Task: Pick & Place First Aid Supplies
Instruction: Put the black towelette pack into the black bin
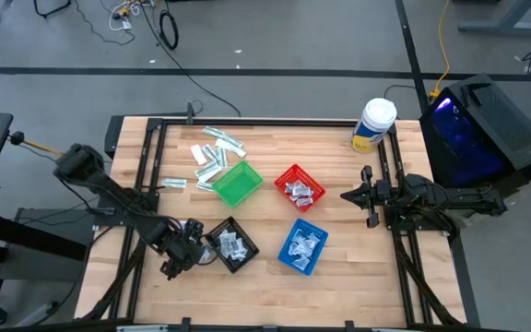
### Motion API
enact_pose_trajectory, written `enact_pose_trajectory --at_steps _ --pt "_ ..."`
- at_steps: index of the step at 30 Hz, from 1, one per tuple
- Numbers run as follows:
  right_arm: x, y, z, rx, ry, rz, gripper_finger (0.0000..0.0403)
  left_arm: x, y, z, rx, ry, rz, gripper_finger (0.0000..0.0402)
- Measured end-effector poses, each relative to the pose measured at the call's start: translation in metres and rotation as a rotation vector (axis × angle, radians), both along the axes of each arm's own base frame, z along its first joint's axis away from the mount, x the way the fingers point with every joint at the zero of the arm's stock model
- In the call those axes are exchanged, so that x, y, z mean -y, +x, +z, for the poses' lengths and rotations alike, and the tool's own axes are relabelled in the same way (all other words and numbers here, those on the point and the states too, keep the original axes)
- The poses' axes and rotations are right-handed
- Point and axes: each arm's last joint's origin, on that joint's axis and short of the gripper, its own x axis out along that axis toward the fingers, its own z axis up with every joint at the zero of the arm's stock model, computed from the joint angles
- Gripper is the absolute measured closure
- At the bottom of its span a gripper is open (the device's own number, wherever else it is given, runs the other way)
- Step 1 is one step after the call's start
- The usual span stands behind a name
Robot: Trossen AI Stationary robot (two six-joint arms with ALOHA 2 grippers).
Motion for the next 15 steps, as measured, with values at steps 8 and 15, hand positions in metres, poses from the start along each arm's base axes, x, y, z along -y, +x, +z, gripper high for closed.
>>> enact_pose_trajectory --at_steps 8,15 --pt "0.0 0.0 0.0 0.0 0.0 0.0 0.039 0.003 0.001 -0.012 -0.063 0.01 0.015 0.001" --pt "0.0 0.0 0.0 0.0 0.0 0.0 0.039 0.003 0.001 -0.012 -0.065 0.011 0.014 0.001"
